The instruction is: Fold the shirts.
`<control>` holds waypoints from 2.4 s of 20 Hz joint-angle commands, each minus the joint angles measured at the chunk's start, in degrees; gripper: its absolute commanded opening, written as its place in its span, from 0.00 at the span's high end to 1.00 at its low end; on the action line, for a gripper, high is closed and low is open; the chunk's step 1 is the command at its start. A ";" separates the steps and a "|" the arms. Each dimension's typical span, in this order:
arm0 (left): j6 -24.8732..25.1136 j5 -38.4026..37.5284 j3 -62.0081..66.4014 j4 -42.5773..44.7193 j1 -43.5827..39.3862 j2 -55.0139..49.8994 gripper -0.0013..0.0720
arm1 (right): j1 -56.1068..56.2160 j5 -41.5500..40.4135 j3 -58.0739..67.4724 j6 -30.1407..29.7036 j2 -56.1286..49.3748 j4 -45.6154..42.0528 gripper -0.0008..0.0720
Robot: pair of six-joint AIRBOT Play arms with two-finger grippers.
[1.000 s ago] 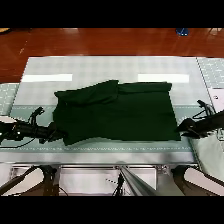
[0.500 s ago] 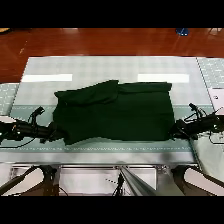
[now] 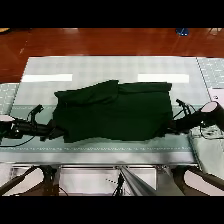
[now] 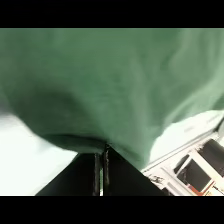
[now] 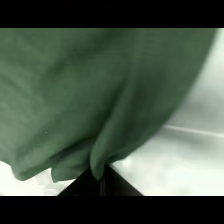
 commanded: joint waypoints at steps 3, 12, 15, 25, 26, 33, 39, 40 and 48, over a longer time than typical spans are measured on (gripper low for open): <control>0.63 -7.02 12.24 -10.88 0.15 6.99 0.96 | 1.33 8.28 14.80 -0.50 11.54 2.86 0.96; -0.20 9.44 63.71 -22.45 0.15 28.33 0.96 | 1.33 -10.86 51.25 11.19 35.98 -3.45 0.96; -10.54 13.99 74.84 -9.99 0.15 32.02 0.96 | 1.33 -10.29 57.68 17.35 39.32 -12.07 0.96; -20.83 -14.93 85.81 8.26 0.15 36.33 0.96 | 1.33 19.06 69.40 19.21 40.70 -19.34 0.96; -21.57 -17.77 85.81 8.39 0.15 36.17 0.96 | 1.33 24.72 69.40 18.45 40.13 -19.56 0.96; -22.51 -30.36 81.00 8.57 1.25 28.59 0.96 | 5.64 36.61 61.33 16.04 29.11 -20.72 0.96; -19.63 -19.10 55.45 8.39 -2.27 18.62 0.96 | 7.45 29.53 47.63 13.46 10.32 -21.73 0.96; -18.32 -15.78 51.69 8.39 -4.61 16.48 0.96 | 7.45 26.88 47.63 13.44 6.95 -21.31 0.96; -14.82 15.80 46.10 8.83 -20.85 -5.29 0.96 | 7.43 -3.10 47.63 13.66 -10.01 -16.79 0.96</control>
